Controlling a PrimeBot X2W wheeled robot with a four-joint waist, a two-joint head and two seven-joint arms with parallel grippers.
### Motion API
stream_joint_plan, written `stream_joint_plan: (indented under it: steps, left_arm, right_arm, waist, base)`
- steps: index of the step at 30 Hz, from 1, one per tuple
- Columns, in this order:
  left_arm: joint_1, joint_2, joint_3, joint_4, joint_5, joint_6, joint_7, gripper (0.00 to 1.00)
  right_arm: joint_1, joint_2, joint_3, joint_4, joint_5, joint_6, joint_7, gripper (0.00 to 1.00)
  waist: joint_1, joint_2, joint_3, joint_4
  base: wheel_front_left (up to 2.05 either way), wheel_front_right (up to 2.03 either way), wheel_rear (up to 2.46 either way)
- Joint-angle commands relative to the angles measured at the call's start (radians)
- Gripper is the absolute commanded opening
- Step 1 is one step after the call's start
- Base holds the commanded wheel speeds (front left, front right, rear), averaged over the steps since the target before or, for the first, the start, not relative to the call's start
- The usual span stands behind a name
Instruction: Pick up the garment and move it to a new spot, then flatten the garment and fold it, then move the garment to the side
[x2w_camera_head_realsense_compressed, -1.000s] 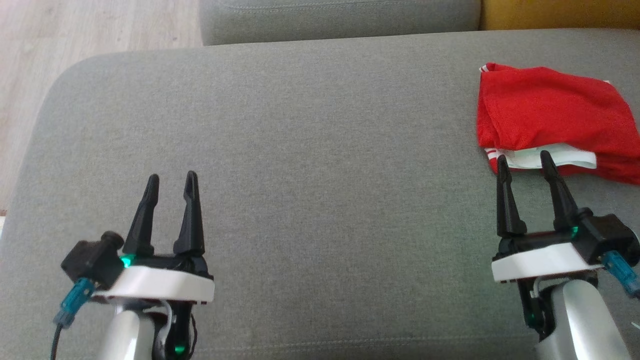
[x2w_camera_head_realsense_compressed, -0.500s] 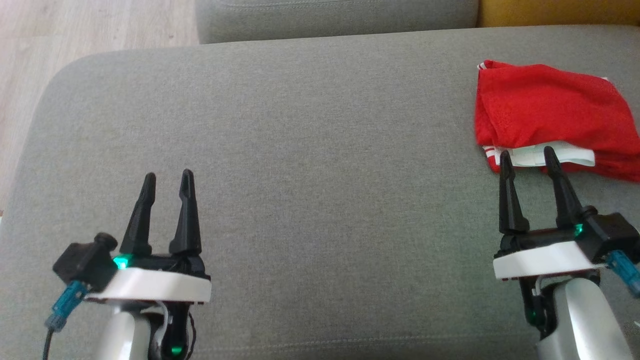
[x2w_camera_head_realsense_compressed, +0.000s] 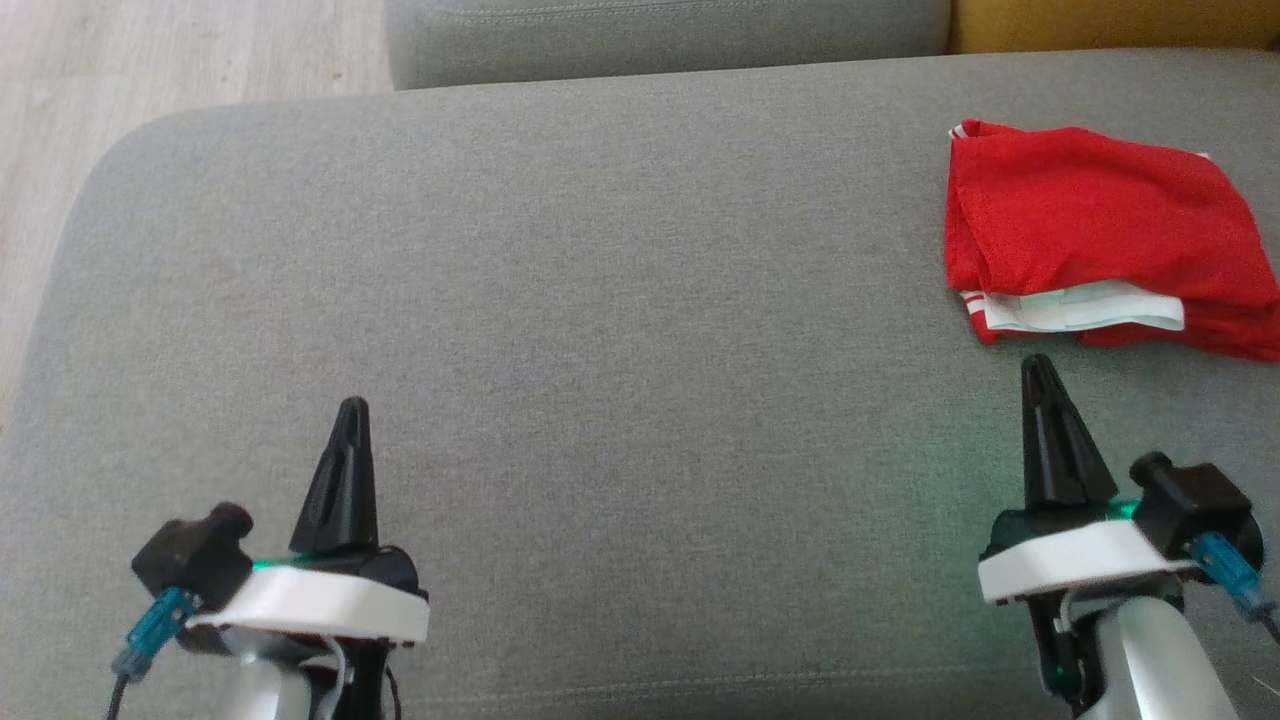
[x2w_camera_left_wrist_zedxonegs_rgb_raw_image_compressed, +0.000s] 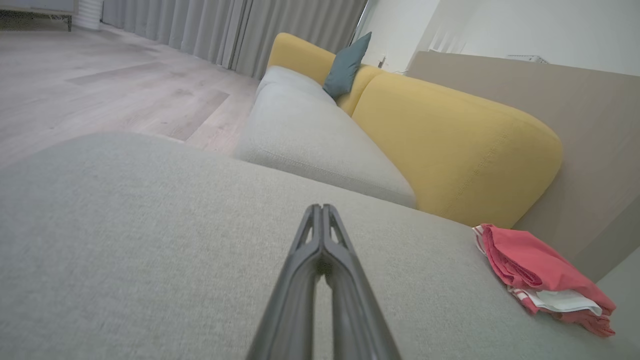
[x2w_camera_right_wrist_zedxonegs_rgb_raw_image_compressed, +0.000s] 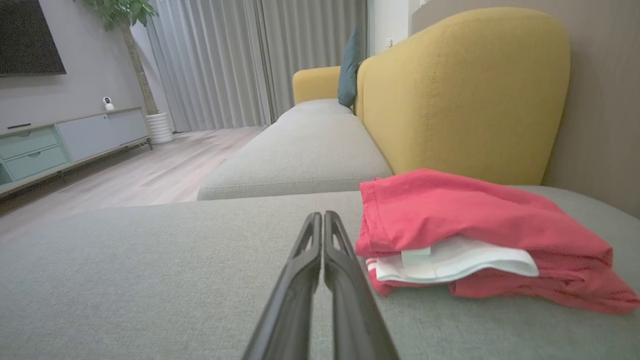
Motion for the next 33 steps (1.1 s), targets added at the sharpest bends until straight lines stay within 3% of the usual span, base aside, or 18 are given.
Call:
stream_joint_plan:
  steps: [1,33]
  left_arm:
    - [-0.023,0.005,0.006,-0.028,-0.03,-0.001,0.007,0.0]
    - [-0.043,0.022,0.047,0.018,-0.356,-0.015,0.088,0.0]
  right_arm:
    - [-0.021,-0.003,0.0,-0.031,0.039,0.0,0.004,0.0]
    - [-0.018,-0.017,-0.013,-0.021,0.444,0.001,0.084,0.0]
  waist:
    - [0.0,0.0,-0.001,0.001]
    - [0.0,0.0,-0.023,0.006]
  base:
    - [0.0,0.0,0.0]
    - [0.0,0.0,0.0]
